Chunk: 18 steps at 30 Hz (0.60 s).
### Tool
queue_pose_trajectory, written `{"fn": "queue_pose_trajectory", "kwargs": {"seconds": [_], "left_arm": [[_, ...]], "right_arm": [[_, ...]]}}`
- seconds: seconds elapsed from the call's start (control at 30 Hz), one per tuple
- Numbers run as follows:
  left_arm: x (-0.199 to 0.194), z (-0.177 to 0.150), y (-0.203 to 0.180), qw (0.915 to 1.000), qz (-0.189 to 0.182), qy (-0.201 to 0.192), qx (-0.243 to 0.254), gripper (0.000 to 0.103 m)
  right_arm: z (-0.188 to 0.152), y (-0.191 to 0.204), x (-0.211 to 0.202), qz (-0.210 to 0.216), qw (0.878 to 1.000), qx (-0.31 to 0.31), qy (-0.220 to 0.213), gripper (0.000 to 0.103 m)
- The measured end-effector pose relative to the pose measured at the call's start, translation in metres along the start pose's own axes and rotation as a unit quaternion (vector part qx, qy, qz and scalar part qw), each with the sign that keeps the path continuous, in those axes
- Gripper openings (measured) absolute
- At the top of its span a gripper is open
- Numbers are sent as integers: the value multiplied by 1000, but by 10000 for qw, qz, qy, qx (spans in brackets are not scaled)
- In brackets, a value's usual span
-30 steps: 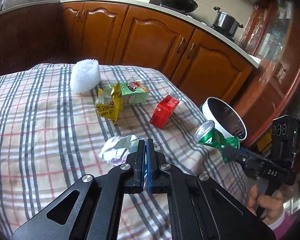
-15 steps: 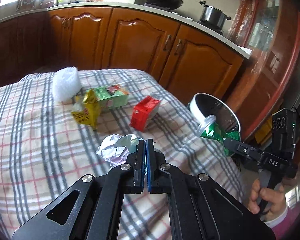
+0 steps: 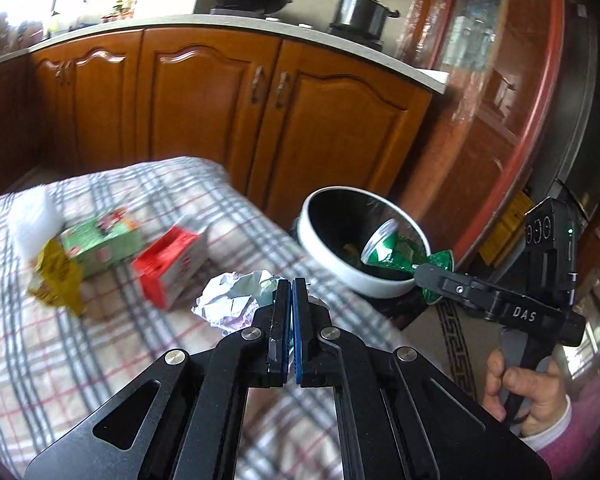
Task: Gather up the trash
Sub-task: 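Carry the silver bag and green can over the bin and open both tools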
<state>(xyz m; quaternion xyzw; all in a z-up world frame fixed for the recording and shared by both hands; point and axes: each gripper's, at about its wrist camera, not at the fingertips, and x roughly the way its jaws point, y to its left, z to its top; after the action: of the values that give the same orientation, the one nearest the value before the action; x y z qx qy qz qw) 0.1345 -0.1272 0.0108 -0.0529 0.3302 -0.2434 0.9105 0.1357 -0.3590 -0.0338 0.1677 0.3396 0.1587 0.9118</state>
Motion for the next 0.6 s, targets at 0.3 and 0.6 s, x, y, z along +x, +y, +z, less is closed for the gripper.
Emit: {"fn": "queue_pose_trajectory", "kwargs": {"seconds": [0.3,0.6], "left_arm": [[33,28,-38,9992,-289,17,273,0],[67,51,-67,9976,-455,60,513,0]], "right_arm": [[14,-34,-8,-321,9994,79,-105,79],[31,-68,-6,-590,9980,199,-117,79]]}}
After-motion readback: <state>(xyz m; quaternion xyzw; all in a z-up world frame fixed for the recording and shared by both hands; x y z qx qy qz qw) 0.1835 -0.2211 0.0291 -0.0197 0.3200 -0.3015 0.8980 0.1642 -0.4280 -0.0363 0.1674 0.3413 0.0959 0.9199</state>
